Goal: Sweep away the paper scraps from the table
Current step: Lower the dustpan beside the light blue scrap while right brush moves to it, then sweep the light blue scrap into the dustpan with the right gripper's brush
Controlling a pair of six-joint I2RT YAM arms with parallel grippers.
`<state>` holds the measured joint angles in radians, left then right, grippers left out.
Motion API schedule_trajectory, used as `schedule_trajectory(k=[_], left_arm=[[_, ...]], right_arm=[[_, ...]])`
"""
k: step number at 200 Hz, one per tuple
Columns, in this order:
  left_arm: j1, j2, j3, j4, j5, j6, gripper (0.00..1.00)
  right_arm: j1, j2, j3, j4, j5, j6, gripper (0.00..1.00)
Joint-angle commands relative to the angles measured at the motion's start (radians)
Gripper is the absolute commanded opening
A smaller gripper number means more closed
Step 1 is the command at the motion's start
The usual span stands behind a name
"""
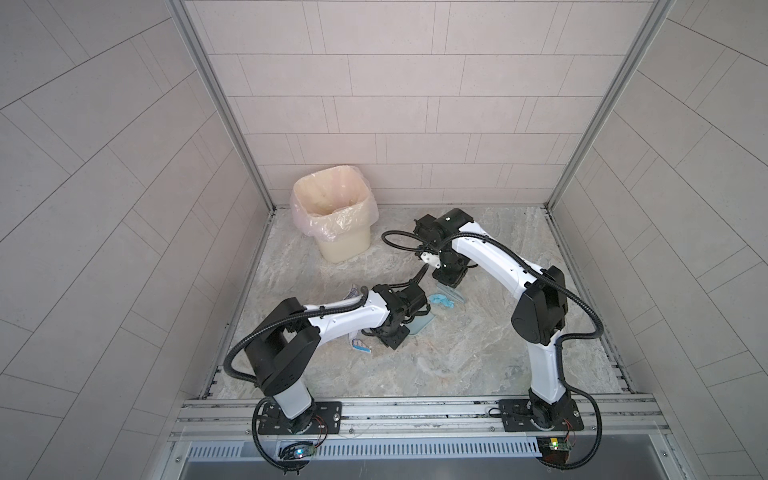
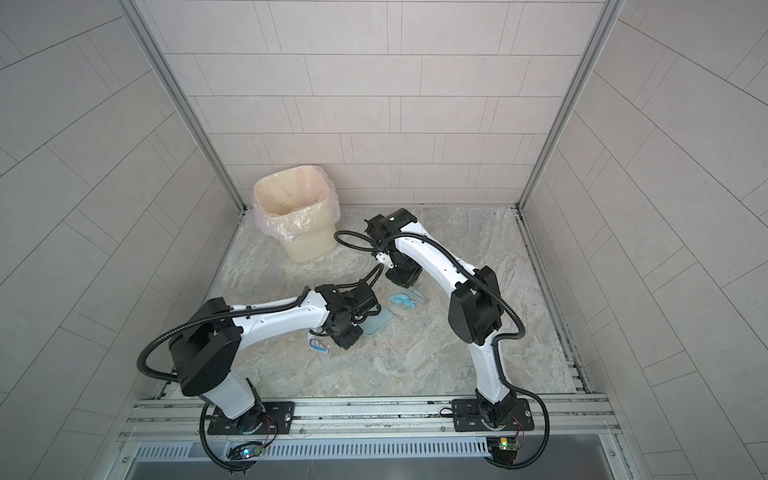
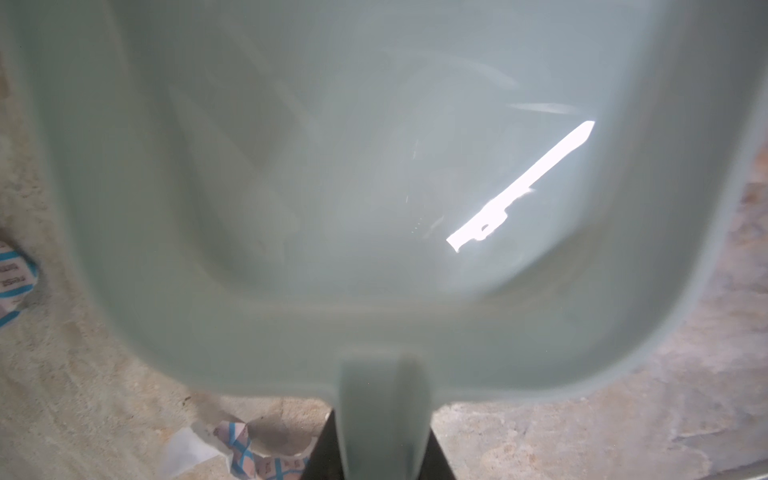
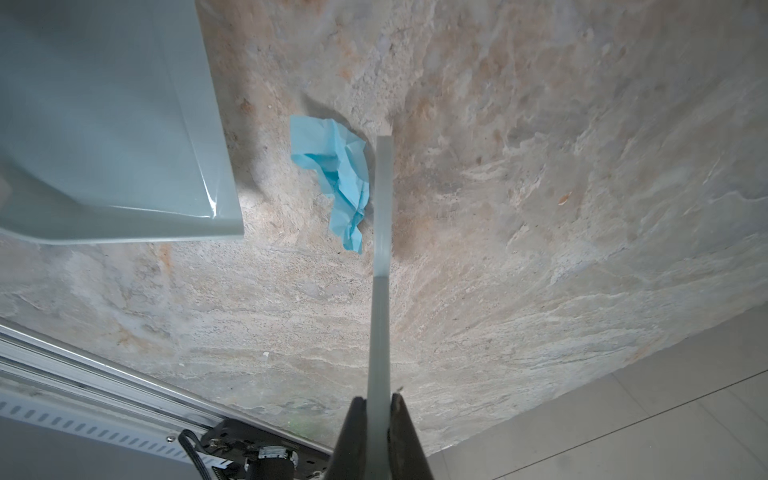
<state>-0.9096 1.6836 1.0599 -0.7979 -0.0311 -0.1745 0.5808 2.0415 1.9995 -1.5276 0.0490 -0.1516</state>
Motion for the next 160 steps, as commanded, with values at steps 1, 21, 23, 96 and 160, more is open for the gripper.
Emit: schedule_trajectory(k=[1,21,23,96,160], left_arm=[[-0.008,0.029,0.034,0.022,0.019,0.026,0.0],[-0.007,0.055,0.059,0.024,0.024,0.044,0.0],[-0.008,0.057,0.06,0.023,0.026,0.046,0.0],[-0.007,0.125,0.118,0.014,0.057,0.082,0.0],[-0.005,0.175,0.15,-0.001,0.071,0.078,0.0]], right_arm=[[-0.033,-0.028,0.029,-0.038,-0.041,0.046,0.0],[-0.04,-0.011,0.059,-0.056,-0.031,0.055,0.0],[-0.04,-0.01,0.062,-0.058,-0.03,0.056,0.0],[-0.04,0.023,0.084,-0.067,-0.032,0.064,0.0],[-0.036,0.049,0.101,-0.085,-0.023,0.065,0.0]])
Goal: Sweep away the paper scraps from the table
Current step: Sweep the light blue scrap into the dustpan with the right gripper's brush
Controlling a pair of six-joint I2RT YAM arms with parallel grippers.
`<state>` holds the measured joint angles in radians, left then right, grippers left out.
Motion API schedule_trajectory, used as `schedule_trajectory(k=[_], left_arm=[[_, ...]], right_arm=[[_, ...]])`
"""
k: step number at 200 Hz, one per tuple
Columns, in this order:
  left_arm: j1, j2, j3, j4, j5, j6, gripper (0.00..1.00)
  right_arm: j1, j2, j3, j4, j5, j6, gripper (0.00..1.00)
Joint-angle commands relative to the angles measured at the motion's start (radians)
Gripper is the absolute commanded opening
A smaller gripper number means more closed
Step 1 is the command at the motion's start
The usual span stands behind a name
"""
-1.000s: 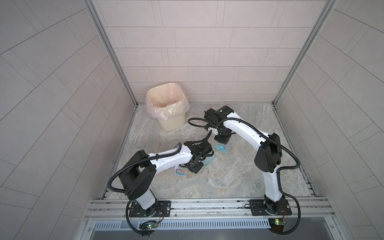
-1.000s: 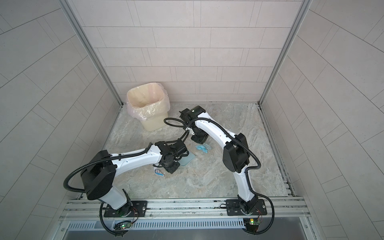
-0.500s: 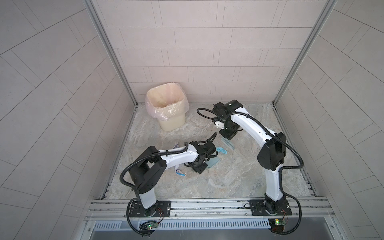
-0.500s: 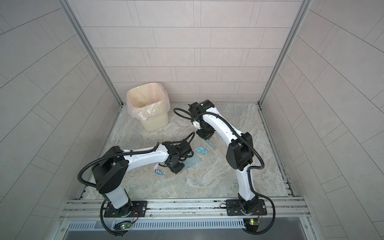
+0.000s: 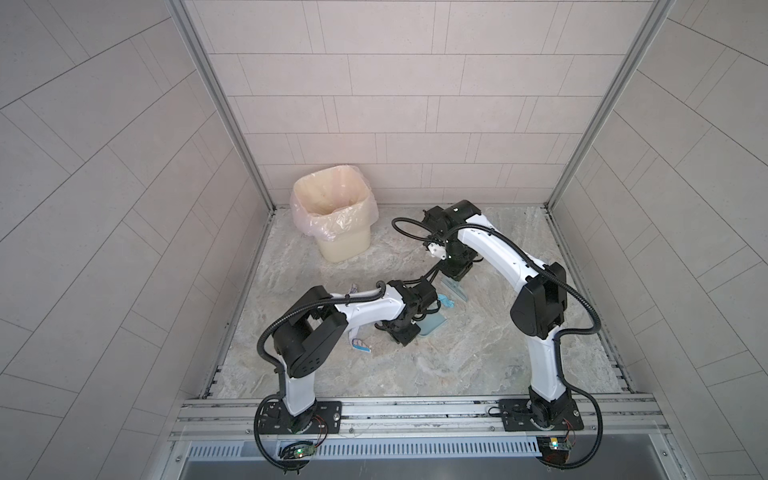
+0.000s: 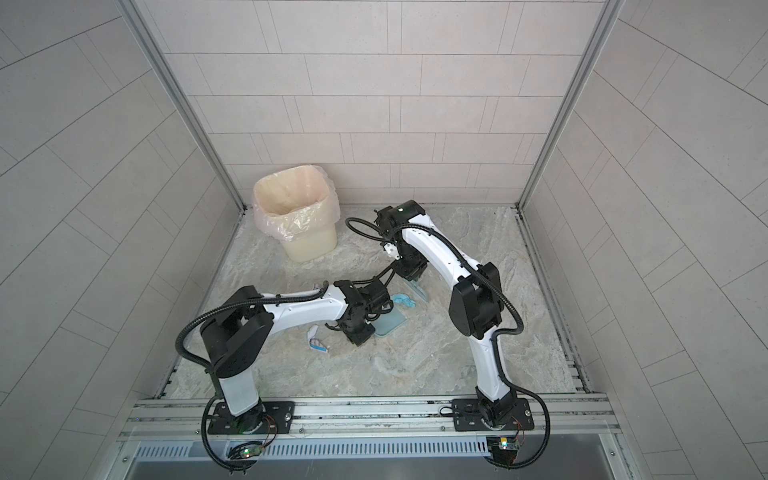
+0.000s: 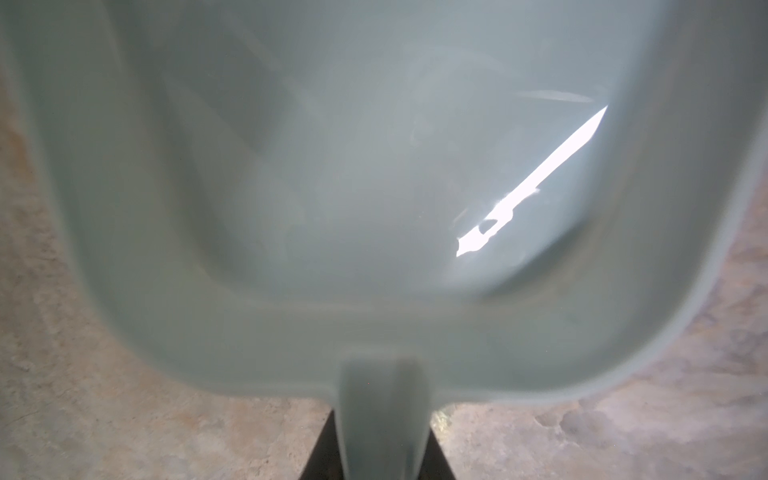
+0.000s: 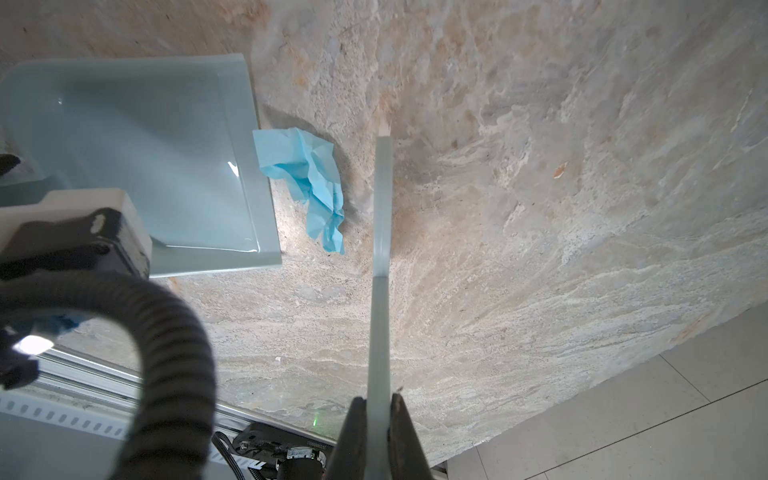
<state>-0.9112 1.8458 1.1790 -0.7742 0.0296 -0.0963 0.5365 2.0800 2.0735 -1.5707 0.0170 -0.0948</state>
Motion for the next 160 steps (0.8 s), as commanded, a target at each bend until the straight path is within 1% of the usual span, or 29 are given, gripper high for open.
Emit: schedule_trajectory(k=[1,35,66,112,160], left_arm=[[-0.003,0.013,0.031,-0.026,0.01,0.0,0.0],[-0.003,0.023,0.034,-0.028,0.019,-0.008,0.0],[-0.003,0.029,0.033,-0.03,0.021,-0.011,0.0],[-0.002,0.033,0.027,-0.02,0.019,-0.012,0.0],[-0.001,0.026,0.016,-0.008,0.014,-0.02,0.0]], right_arm=[[0.008,0.011,0.027,-0.041,0.008,0.008,0.0],[0.016,0.012,0.021,-0.051,-0.007,0.006,0.0],[0.027,0.001,0.015,-0.059,-0.049,0.006,0.0],[0.05,-0.044,0.003,-0.08,-0.169,0.005,0.0],[0.059,-0.139,-0.083,-0.059,-0.326,0.006,0.0]])
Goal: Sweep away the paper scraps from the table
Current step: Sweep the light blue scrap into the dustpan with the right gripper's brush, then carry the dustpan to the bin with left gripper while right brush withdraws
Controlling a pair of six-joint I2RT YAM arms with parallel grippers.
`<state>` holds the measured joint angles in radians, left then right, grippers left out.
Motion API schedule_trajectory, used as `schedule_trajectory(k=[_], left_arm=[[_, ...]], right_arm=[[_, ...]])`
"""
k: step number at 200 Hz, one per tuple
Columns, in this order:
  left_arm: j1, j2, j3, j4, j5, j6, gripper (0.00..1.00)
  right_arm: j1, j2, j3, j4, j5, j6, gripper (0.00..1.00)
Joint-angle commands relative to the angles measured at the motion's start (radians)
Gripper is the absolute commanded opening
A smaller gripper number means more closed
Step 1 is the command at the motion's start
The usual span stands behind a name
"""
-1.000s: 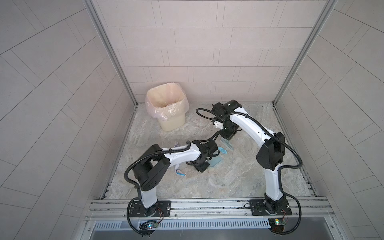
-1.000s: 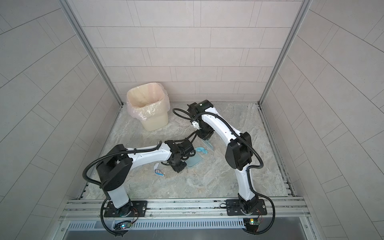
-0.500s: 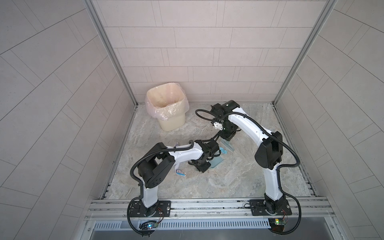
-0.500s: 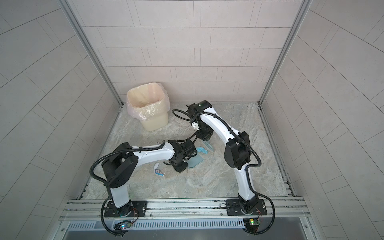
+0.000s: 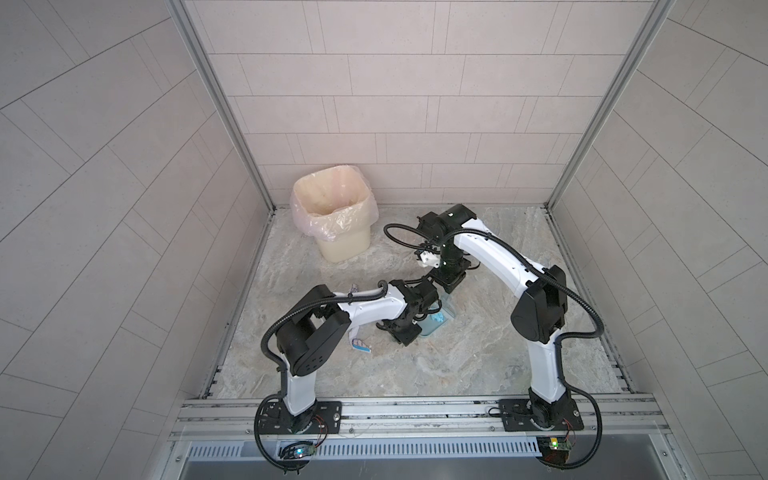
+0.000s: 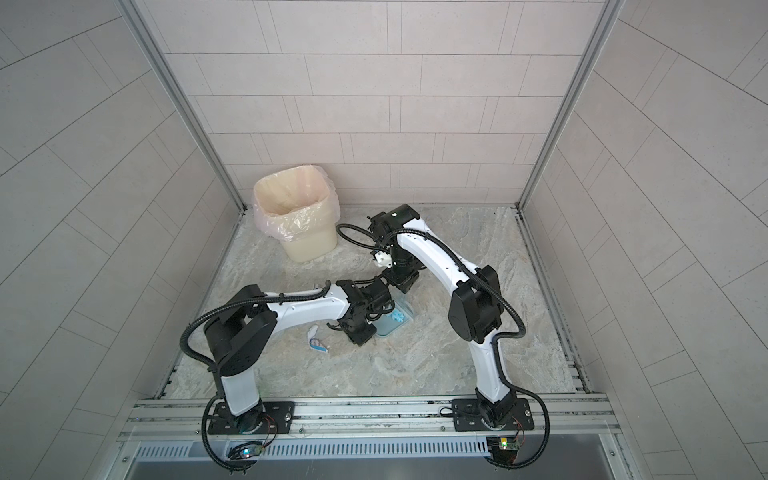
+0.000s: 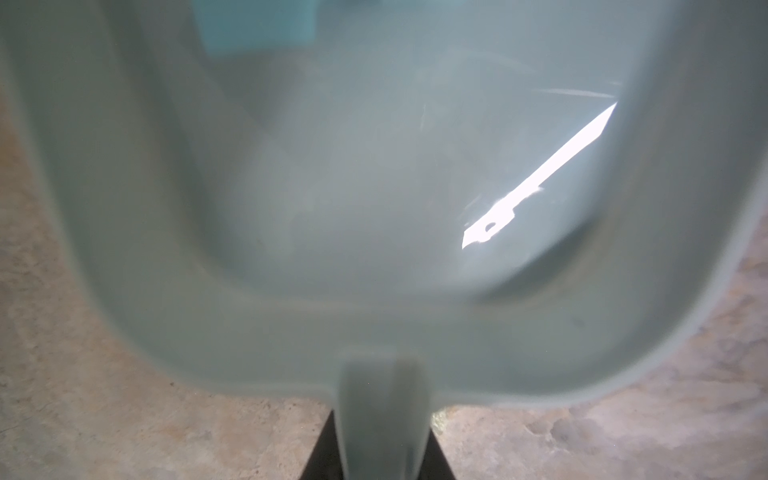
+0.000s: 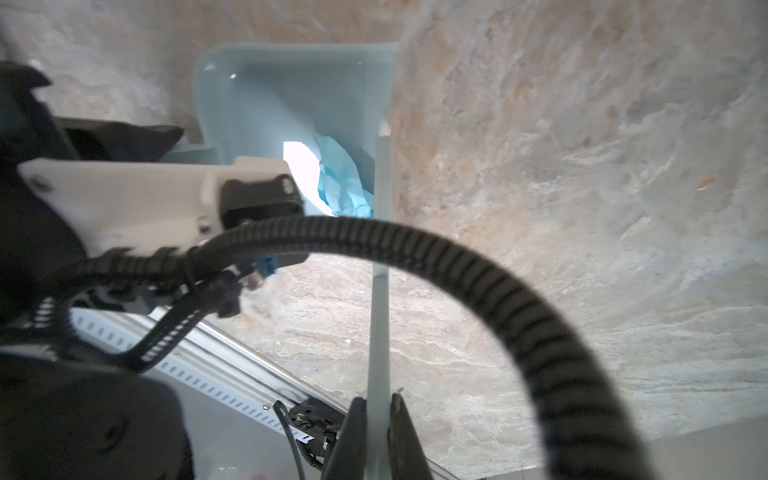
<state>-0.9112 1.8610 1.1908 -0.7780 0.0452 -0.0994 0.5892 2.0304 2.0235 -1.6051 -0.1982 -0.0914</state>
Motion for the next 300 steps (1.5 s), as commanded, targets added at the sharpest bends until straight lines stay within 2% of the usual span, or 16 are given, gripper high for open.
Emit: schedule_trajectory(k=[1,17,68,112,176,240,270,300], left_arm=[[-0.001,0.011,0.004,-0.004,-0.003,-0.016,0.0],[0.0,0.009,0.0,0.0,-0.005,-0.017,0.0],[0.0,-0.011,-0.019,0.011,-0.007,-0.021,0.0],[0.0,-0.046,-0.041,0.035,-0.02,-0.023,0.0],[0.001,-0.158,-0.092,0.056,-0.061,-0.039,0.0],[0.055,-0.292,-0.044,-0.086,-0.087,-0.019,0.0],[0.113,-0.354,0.03,-0.195,-0.093,-0.007,0.0],[0.169,-0.411,0.131,-0.326,-0.159,0.004,0.0]], right_arm=[[0.006,-0.09,-0.036,-0.023,-0.113,0.002,0.0],[0.007,-0.118,-0.068,-0.008,-0.135,0.006,0.0],[-0.044,-0.149,-0.118,0.001,-0.002,0.03,0.0],[-0.076,-0.164,-0.122,0.007,0.041,0.032,0.0],[-0.172,-0.278,-0.252,0.104,-0.017,0.052,0.0],[-0.236,-0.366,-0.377,0.164,-0.085,0.059,0.0],[-0.246,-0.392,-0.416,0.175,-0.104,0.058,0.0],[-0.253,-0.419,-0.454,0.185,-0.116,0.059,0.0]])
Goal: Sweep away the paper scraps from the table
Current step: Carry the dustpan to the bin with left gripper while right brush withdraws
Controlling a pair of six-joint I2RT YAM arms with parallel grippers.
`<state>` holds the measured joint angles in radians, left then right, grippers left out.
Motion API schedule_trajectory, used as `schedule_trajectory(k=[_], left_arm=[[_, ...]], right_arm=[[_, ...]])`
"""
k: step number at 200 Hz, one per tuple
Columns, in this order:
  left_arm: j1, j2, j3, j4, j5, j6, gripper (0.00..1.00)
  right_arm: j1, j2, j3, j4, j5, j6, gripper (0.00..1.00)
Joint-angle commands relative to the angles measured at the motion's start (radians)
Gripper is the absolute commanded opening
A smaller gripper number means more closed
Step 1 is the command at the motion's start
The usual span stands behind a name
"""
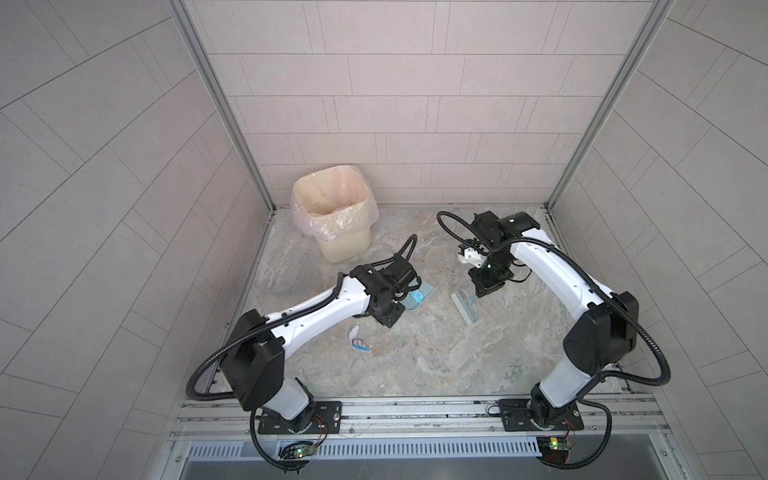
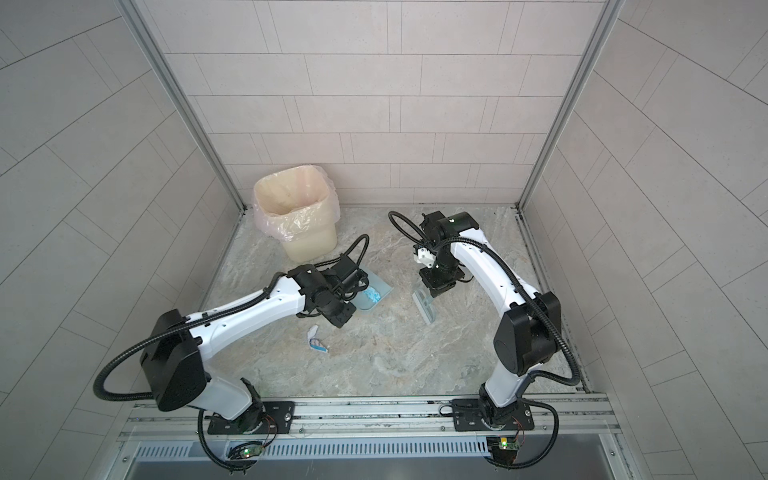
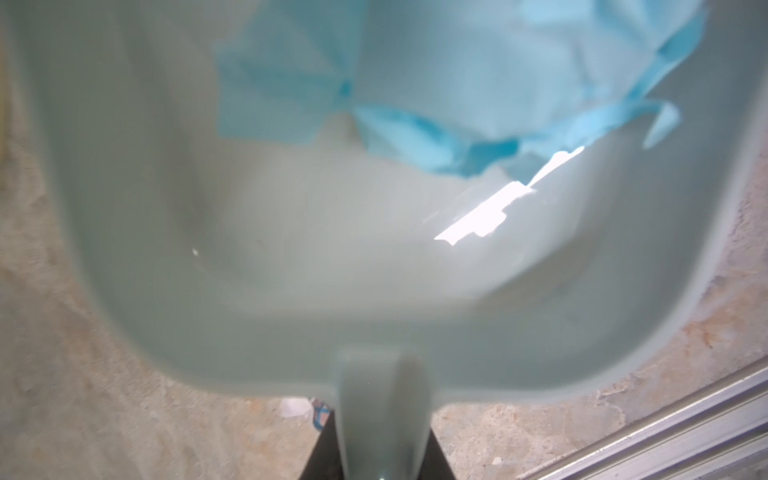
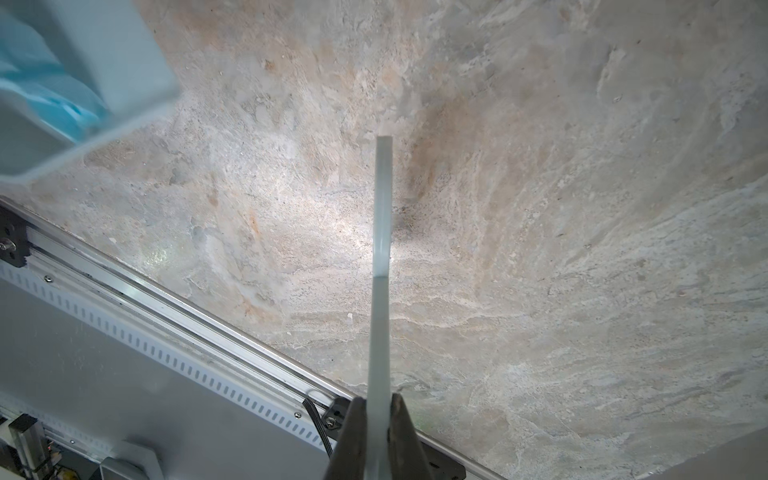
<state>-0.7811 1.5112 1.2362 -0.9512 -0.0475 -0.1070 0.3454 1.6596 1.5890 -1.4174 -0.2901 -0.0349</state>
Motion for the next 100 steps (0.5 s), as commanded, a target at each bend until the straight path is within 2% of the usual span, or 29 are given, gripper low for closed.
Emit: schedule_trajectory(k=[1,50,100], left_arm=[[0.041,-0.063,0.09,-0.158,-0.069,0.012,0.0],[0.191,-0.101,0.285,-0.359,-0.092,0.054,0.0],[0.333,-0.115,0.437,-0.457,-0.135,0.091,0.0]], right_arm=[[-0.009,-0.05,-0.02,-0.002,-0.024,0.003,0.0],[-0.026,-0.079,-0.046,0.005,-0.041,0.001,0.0],[-0.034,-0.09,-0.047,0.003,-0.056,-0.006,0.0]])
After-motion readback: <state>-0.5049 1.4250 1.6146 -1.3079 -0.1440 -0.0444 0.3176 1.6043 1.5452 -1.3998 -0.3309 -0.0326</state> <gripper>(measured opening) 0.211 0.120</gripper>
